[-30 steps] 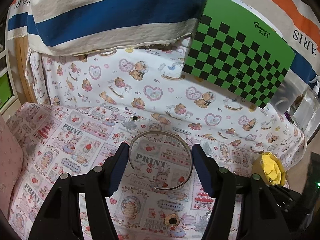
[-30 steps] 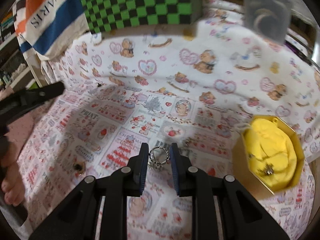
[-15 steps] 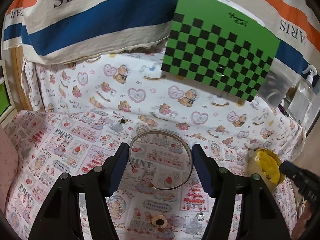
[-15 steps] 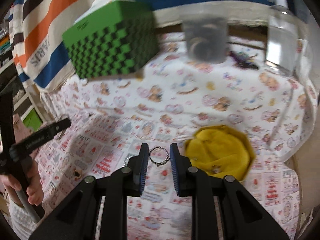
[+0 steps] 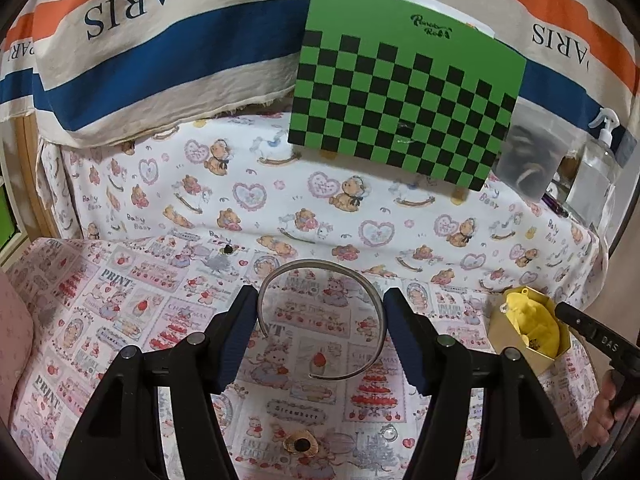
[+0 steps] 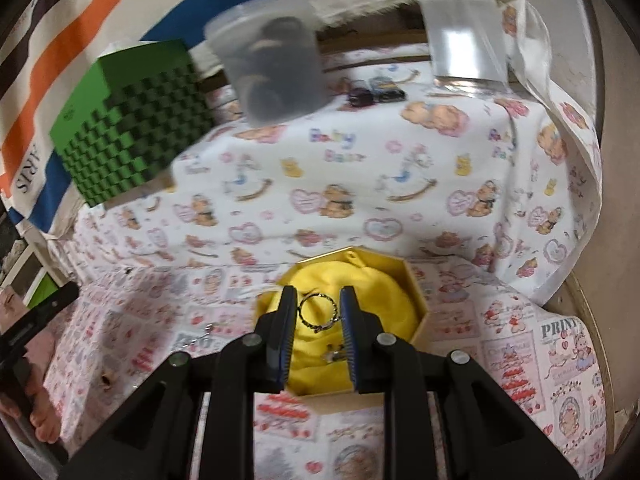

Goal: Organize jewelry
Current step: 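Drop the keyring into the box with the right gripper while the left gripper places the bangle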

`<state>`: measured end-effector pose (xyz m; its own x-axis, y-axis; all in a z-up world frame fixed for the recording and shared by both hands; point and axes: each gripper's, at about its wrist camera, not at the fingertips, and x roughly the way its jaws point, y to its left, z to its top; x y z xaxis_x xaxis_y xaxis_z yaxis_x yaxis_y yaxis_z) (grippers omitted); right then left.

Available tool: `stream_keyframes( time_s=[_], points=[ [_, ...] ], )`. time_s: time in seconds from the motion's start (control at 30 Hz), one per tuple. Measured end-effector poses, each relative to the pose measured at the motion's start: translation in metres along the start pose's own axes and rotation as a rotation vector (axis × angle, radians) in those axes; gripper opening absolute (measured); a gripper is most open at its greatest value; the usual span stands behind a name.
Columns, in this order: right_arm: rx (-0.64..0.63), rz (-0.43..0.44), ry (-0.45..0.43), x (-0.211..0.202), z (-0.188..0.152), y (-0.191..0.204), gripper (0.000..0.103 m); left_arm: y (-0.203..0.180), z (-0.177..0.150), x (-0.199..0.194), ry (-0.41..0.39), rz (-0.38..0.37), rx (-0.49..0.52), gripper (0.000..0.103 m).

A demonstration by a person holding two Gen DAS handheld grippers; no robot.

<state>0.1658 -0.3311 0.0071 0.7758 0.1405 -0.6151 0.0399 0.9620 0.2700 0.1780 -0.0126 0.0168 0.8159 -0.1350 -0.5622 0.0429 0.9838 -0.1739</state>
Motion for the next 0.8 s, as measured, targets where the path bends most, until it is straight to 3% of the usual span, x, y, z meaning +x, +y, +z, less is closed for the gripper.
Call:
stream_keyframes(
  time_s=[0.13,0.23,0.33,0.4,0.47,0.6,0.7,0.8],
  points=[
    [0.018,-0.013,-0.012,0.004,0.001,-0.011,0.022,0.0,-0.003,0.006,0.044,-0.04,-0.015,0.063],
    [0.037,0.008,-0.034,0.001,0.001,-0.017,0.053,-0.002,-0.004,0.008,0.066,-0.068,-0.024,0.063],
    [0.045,0.009,-0.058,-0.006,0.004,-0.021,0.057,-0.009,-0.004,0.001,0.064,-0.078,-0.016,0.063],
    [0.074,0.022,-0.076,-0.014,0.007,-0.029,0.073,-0.018,-0.002,-0.007,0.046,-0.097,-0.009,0.063],
    [0.096,0.004,-0.092,-0.021,0.009,-0.035,0.077,-0.033,0.005,-0.015,0.033,-0.123,0.015,0.063],
    [0.165,-0.012,-0.112,-0.032,0.013,-0.055,0.095,-0.065,0.021,-0.026,0.02,-0.185,0.044,0.063],
    [0.221,-0.024,-0.112,-0.035,0.014,-0.07,0.098,-0.097,0.032,-0.027,0.015,-0.211,0.095,0.063],
    [0.267,-0.068,-0.108,-0.034,0.013,-0.084,0.098,-0.131,0.038,-0.016,0.072,-0.293,0.118,0.063]
  ],
)
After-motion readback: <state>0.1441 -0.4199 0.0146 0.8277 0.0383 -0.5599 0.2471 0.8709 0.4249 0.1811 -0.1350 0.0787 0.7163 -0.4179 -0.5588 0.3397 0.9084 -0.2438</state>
